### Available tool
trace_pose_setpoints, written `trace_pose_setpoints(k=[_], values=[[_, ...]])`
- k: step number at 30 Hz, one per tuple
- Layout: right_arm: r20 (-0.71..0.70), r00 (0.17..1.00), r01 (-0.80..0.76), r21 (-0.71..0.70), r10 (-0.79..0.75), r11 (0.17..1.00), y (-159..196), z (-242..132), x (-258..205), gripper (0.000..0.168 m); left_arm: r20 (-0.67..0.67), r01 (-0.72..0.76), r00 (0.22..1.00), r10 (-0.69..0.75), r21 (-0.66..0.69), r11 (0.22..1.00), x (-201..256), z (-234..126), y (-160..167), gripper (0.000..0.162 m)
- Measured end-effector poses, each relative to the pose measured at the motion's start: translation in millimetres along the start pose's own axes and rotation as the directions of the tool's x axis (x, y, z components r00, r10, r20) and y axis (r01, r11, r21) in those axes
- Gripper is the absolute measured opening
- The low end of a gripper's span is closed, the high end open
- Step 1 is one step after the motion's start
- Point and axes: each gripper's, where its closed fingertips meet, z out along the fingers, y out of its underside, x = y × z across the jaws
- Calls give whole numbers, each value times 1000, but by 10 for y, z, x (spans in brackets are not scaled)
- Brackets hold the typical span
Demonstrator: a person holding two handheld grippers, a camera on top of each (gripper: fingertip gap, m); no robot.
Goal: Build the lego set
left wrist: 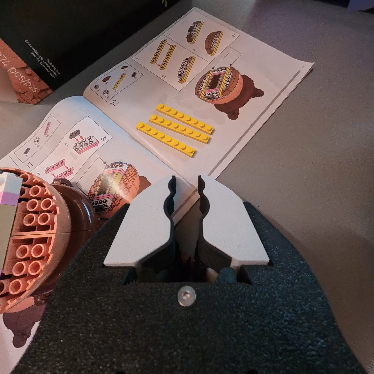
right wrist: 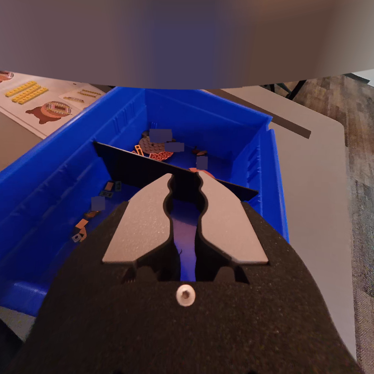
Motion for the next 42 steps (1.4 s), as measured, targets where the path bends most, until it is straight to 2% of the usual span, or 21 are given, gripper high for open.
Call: trace_pose_setpoints(k=[4,9,12,14,23,29,36,42], values=[[85,995,65,-64,-59,996,50,77,-109,19,7,-8,1000,8,1,1000,0,-1,0,21],[224,950,261,-184,-218,948,126,226,-151,27,23,-27,999,27,3,1000,1,-5,-2,21],[273,916,352,-195,-294,915,100,324,-112,23,24,-29,999,28,3,1000,1,-4,-2,21],[288,913,362,-241,-290,901,153,402,-76,17,24,-29,999,29,3,1000,1,-4,-2,21],[393,886,395,-360,-246,845,153,516,-67,18,7,-18,1000,18,2,1000,8,-3,1,19],[385,880,422,-360,-279,832,179,471,-71,16,-10,0,1000,0,0,1000,10,-3,2,19],[370,881,430,-368,-295,825,176,468,-70,17,60,-126,990,126,5,992,51,-9,-6,12],[329,913,347,-314,-241,884,-1,464,-9,17,46,-94,995,93,5,996,37,-9,-5,14]])
